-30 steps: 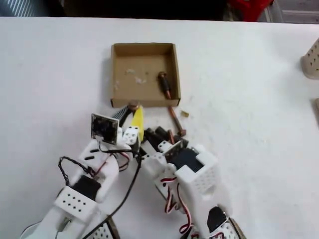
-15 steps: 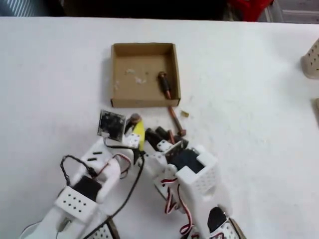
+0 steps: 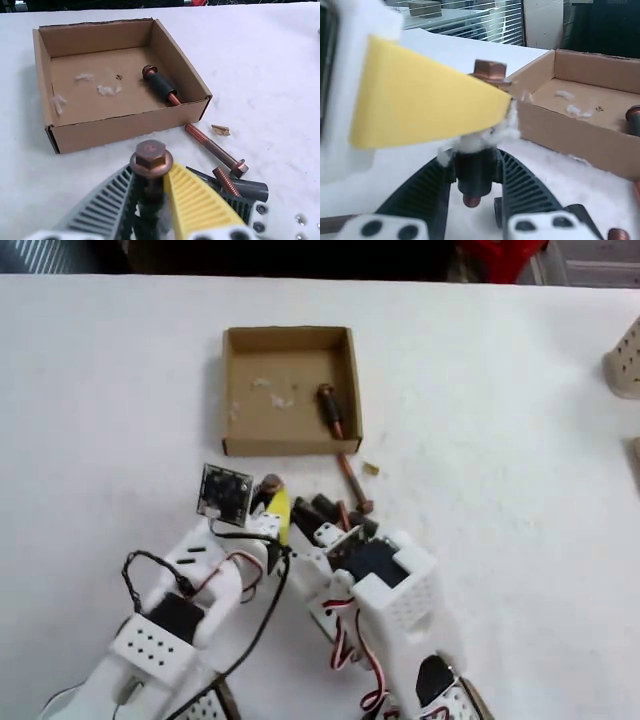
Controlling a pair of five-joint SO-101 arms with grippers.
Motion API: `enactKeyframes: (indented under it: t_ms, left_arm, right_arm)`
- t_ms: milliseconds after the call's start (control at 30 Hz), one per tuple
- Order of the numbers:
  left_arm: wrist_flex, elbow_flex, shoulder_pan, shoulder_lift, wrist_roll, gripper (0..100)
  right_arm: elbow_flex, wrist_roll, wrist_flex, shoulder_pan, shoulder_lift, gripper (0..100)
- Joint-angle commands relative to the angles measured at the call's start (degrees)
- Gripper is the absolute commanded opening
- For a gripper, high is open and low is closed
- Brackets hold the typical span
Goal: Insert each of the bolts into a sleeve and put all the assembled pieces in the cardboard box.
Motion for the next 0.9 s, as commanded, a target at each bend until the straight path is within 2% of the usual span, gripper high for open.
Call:
enactKeyframes:
  t_ms: [0,100,167,367,467,867]
  left_arm:
    - [2.11,-1.14,0.92,-0.22,0.18,2]
    - [3.43,-1.14,0.84,-0.22,0.18,2]
    - [4.66,-1.14,0.84,-0.22,0.18,6]
    - [10.81,-1.14,0.92,-0.22,0.35,34]
    - [11.87,-1.14,0.84,-0.22,0.44,43]
    - [11.69,1.14,0.22,-0.22,0.53,46]
  right_arm:
    - [-0.35,0.97,-1.36,1.01,-0.92,1.6]
    - [-0.44,0.97,-1.36,1.63,-1.01,1.6]
    - [-0.44,0.88,-1.36,1.98,-1.71,1.6]
    - [-0.18,0.7,-1.1,3.21,-3.65,1.6]
    - [-0.18,0.7,-1.1,3.21,-3.65,1.6]
    - [-0.09,0.7,-1.1,3.38,-3.74,1.6]
